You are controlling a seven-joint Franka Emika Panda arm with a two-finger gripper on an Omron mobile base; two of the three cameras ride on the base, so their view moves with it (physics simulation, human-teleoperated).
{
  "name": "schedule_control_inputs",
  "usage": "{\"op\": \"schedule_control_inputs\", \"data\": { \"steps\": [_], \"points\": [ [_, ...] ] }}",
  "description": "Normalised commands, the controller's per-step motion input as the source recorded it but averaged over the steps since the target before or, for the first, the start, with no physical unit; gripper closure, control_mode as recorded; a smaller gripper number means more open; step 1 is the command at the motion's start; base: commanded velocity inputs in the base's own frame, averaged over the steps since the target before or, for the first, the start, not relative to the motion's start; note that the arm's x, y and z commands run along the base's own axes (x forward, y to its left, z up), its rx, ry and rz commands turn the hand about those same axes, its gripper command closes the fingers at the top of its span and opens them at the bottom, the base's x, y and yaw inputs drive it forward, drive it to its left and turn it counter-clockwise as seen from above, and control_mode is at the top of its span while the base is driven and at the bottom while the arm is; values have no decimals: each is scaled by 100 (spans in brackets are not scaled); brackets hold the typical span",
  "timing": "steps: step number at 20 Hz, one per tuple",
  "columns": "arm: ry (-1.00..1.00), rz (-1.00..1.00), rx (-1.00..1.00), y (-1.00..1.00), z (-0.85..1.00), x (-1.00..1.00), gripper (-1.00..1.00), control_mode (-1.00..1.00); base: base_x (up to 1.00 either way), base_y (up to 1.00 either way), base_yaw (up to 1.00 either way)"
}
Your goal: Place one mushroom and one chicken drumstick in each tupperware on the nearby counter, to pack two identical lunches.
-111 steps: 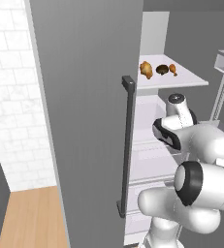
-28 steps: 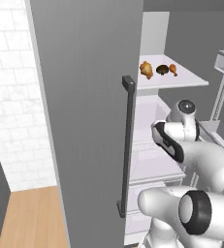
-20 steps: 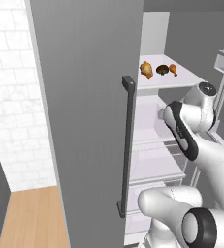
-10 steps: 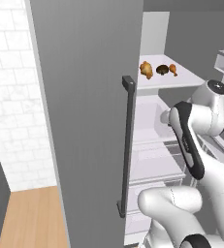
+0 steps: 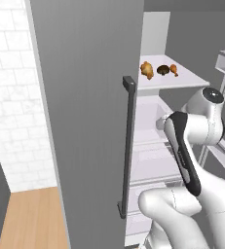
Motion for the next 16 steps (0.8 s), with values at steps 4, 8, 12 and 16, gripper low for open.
{"op": "schedule_control_inputs", "data": {
  "steps": [4,8,12,16],
  "points": [
    [0,1,-8,26,0,-1,100,-100,0,0,0],
    [-8,0,-4,11,0,-34,100,100,-20,0,-1],
    [0,0,0,0,0,0,100,100,-93,8,-16],
    [0,0,0,0,0,0,100,100,-81,37,-26]
  ]
}}
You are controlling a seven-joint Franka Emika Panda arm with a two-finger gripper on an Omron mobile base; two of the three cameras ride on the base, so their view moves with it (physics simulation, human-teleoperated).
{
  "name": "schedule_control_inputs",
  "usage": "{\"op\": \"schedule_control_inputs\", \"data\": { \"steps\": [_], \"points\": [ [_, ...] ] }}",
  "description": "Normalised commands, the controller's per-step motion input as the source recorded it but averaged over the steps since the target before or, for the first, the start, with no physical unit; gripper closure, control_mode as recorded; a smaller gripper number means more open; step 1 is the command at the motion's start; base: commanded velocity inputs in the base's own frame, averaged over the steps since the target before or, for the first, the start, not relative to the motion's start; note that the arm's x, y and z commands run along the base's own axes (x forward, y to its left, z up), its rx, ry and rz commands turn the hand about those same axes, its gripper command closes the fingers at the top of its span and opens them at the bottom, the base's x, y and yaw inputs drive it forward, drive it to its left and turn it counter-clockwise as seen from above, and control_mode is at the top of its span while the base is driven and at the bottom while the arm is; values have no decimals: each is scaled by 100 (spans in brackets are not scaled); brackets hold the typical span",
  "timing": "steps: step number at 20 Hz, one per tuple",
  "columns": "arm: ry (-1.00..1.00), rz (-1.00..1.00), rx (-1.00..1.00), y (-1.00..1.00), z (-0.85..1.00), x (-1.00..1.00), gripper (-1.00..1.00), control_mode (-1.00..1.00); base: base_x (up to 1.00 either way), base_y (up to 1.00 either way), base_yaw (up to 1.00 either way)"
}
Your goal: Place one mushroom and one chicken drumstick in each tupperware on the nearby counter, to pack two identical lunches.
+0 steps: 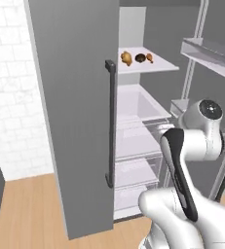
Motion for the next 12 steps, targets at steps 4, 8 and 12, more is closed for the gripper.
{"op": "schedule_control_inputs", "data": {
  "steps": [4,8,12],
  "points": [
    [0,0,0,0,0,0,100,100,-61,49,-29],
    [0,0,0,0,0,0,100,100,-55,38,-48],
    [0,0,0,0,0,0,100,100,-63,1,-60]
  ]
}}
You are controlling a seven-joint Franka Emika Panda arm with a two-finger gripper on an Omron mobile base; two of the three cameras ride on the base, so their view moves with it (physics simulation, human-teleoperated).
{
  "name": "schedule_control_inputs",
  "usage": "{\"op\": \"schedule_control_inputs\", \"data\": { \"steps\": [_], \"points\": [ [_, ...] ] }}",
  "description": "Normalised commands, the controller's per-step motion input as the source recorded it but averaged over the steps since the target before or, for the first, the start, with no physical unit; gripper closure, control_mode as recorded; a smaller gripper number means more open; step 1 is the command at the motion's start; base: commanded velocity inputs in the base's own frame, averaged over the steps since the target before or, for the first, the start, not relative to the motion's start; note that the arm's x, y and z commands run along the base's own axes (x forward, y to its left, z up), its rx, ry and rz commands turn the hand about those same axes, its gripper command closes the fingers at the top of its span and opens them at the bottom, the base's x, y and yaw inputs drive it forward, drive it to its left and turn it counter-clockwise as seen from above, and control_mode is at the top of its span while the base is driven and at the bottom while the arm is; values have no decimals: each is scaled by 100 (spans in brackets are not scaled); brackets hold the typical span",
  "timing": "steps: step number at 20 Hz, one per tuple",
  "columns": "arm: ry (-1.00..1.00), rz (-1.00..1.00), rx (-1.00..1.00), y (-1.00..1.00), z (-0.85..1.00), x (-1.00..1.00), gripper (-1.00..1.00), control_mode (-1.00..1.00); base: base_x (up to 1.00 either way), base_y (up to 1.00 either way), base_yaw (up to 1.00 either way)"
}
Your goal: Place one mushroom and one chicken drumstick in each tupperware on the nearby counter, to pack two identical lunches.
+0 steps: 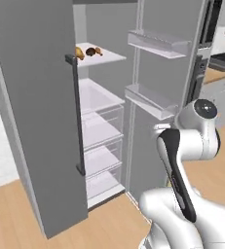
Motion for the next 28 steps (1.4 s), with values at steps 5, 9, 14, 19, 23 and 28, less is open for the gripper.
{"op": "schedule_control_inputs", "data": {
  "steps": [5,9,14,19,23,28],
  "points": [
    [0,0,0,0,0,0,100,100,-15,0,-82],
    [0,0,0,0,0,0,100,100,0,-37,-78],
    [0,0,0,0,0,0,100,100,30,-84,-41],
    [0,0,0,0,0,0,100,100,71,-73,-5],
    [0,0,0,0,0,0,100,100,90,-51,4],
    [0,0,0,0,0,0,100,100,99,-42,16]
  ]
}}
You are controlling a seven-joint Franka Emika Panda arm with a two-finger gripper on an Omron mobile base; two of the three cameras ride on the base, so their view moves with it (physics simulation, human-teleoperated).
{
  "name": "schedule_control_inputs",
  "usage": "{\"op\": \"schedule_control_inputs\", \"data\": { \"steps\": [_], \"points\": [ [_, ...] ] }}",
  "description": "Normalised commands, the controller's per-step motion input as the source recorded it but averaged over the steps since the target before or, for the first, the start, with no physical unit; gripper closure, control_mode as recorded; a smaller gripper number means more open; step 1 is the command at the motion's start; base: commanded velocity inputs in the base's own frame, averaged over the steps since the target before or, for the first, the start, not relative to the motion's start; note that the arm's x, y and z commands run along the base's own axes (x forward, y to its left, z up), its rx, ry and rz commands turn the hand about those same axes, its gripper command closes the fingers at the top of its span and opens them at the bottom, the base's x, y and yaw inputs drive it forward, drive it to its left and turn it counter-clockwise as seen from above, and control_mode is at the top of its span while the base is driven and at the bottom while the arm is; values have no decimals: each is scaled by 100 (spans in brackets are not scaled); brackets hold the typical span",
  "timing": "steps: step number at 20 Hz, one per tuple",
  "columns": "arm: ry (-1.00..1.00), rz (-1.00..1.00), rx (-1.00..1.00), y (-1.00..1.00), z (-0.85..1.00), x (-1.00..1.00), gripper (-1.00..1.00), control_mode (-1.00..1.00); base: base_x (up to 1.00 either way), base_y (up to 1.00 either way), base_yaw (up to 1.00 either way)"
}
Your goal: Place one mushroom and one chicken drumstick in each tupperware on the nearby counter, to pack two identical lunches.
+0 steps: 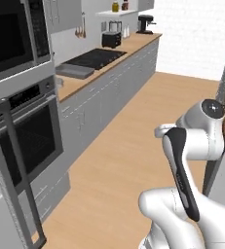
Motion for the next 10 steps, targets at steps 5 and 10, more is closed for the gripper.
{"op": "schedule_control_inputs", "data": {
  "steps": [5,10],
  "points": [
    [0,0,0,0,0,0,100,100,100,-21,15],
    [0,0,0,0,0,0,100,100,100,0,5]
  ]
}}
